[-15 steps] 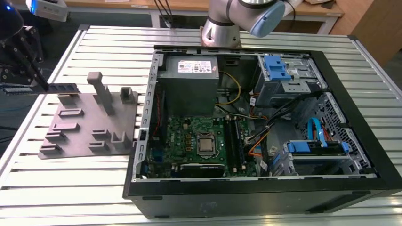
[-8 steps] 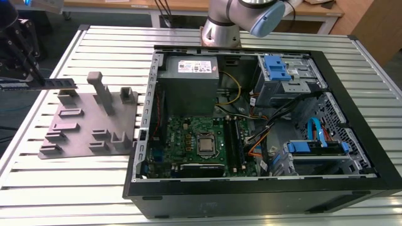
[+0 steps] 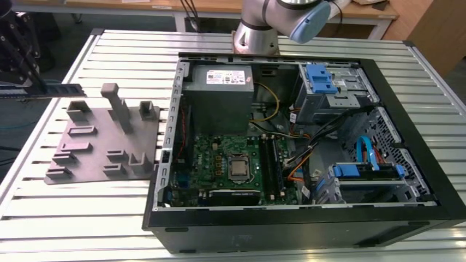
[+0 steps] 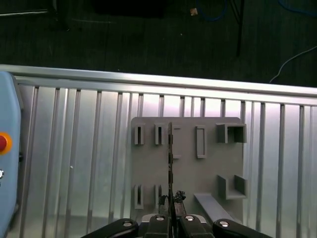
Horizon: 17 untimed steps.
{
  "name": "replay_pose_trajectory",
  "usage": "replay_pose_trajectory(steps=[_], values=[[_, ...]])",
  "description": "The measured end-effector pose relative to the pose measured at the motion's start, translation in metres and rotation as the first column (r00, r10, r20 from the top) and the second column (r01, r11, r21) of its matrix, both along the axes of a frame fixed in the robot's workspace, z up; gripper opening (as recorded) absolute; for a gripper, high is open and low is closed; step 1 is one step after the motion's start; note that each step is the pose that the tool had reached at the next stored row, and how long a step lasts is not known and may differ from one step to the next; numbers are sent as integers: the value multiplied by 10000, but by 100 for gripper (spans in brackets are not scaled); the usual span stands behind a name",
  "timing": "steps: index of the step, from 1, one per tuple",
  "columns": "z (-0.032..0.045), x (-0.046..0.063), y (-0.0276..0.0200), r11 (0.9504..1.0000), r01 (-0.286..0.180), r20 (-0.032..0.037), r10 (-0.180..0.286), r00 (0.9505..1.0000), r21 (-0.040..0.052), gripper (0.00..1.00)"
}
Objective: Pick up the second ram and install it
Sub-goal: 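Pick up the second ram and move it above second insertion slot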
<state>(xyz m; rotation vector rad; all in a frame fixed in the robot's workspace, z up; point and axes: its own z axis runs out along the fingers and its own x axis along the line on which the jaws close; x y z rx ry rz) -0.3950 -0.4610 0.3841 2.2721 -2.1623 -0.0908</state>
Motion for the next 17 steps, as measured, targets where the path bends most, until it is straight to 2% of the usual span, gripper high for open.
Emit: replay_pose_trajectory(steps=[17], values=[[310,0,0,10000,0,0,0,10000,0,11]])
